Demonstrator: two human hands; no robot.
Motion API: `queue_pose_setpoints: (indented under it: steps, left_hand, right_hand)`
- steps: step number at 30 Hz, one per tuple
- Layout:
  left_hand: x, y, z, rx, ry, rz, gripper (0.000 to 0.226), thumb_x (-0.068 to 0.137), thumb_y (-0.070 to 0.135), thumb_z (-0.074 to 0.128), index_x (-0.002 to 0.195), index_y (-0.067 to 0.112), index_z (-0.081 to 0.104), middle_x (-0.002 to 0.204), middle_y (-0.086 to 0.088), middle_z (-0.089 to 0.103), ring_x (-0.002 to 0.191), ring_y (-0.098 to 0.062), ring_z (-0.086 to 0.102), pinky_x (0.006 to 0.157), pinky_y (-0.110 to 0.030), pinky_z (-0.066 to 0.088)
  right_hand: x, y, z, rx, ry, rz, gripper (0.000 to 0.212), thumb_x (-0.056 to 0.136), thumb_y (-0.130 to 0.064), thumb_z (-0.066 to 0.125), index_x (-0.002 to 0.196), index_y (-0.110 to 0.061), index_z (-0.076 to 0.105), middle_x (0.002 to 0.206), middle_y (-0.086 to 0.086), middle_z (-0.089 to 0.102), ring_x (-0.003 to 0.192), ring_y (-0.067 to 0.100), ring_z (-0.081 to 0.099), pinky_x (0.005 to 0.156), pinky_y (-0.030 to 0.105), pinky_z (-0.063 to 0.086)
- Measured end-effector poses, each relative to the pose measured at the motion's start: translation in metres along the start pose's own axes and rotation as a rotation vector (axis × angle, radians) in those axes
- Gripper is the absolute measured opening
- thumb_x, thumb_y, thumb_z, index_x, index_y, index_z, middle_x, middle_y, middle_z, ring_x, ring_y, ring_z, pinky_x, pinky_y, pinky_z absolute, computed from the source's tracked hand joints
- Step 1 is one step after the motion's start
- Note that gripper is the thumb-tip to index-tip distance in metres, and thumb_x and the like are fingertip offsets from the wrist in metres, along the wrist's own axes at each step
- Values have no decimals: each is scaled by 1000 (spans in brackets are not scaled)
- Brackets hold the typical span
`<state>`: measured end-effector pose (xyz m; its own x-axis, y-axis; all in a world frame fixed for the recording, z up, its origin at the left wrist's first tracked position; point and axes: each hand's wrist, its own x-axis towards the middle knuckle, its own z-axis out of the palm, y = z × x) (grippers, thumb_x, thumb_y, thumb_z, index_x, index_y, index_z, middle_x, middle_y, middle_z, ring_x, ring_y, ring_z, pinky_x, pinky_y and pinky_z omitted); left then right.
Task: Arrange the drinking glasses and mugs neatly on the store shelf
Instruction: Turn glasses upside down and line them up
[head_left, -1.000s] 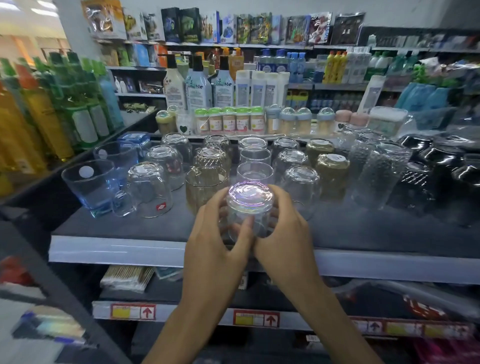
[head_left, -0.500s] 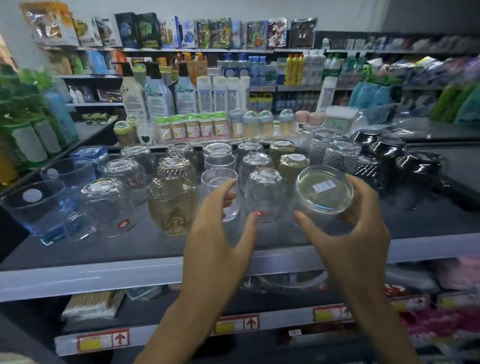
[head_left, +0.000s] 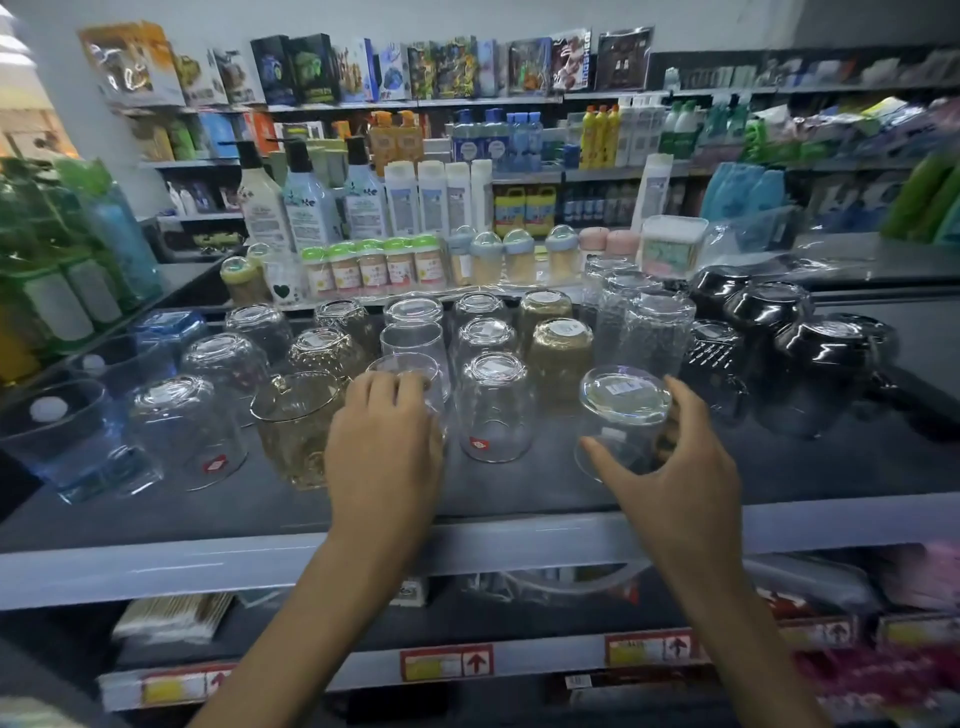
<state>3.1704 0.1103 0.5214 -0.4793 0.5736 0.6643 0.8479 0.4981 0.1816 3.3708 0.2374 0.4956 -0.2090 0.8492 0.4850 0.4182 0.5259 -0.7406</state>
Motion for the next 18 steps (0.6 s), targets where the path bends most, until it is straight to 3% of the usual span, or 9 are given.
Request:
queue_pose_setpoints:
  steps: [3,5,8,10,12,14,18]
  left_hand:
    - [4,0,-8,-27,-22,-56,17,85,16,78,99,15,68,99,-3,68,100,-31,60,63,-36,44]
    - [2,1,-16,-56,-43,-87,11,89,23,75,96,20,67,99,4,65,100,-26,58,62,-32,36]
    - [-7,3,-32,-133,-23,-117,10,92,29,74,95,25,66,96,11,64,99,-22,58,62,-32,40]
    - [-15,7,-48,-164,31,-112,10,92,33,75,94,27,67,93,14,64,97,-19,59,62,-33,45]
    - [-20,9,-65,-222,76,-131,9,91,35,76,96,30,69,93,16,64,98,-16,60,65,-37,51]
    - [-23,6,-79,-325,99,-151,10,88,32,79,95,31,71,92,18,67,97,-15,63,72,-43,56]
    - [-23,1,-98,-636,72,-221,16,83,25,85,93,32,74,91,19,72,94,-9,69,88,-40,58]
  right_hand:
    - [-3,-2,-2,-26,-44,19,101,73,-55,86,154,-29,32,143,-2,59,121,22,62,97,47,57]
    - [-11,-4,-6,-50,-4,8,99,75,-52,86,154,-26,33,144,-1,57,124,22,61,99,45,56]
    - [-41,-9,-14,-14,219,-79,73,80,-26,87,143,-18,52,131,3,63,115,19,62,94,31,49]
    - [-60,-19,-14,64,307,-175,54,84,-14,83,133,-15,61,124,2,65,107,14,63,87,30,53]
    - [-69,-33,-6,161,229,-291,45,85,-16,76,129,-17,64,122,-5,65,106,11,64,84,36,58]
    - [-70,-52,4,280,58,-341,47,88,-17,77,131,-25,62,124,-11,63,112,8,64,90,30,55]
    - [-59,-90,20,574,-362,-190,75,86,-35,82,149,-44,43,142,-25,52,132,-2,52,97,21,52]
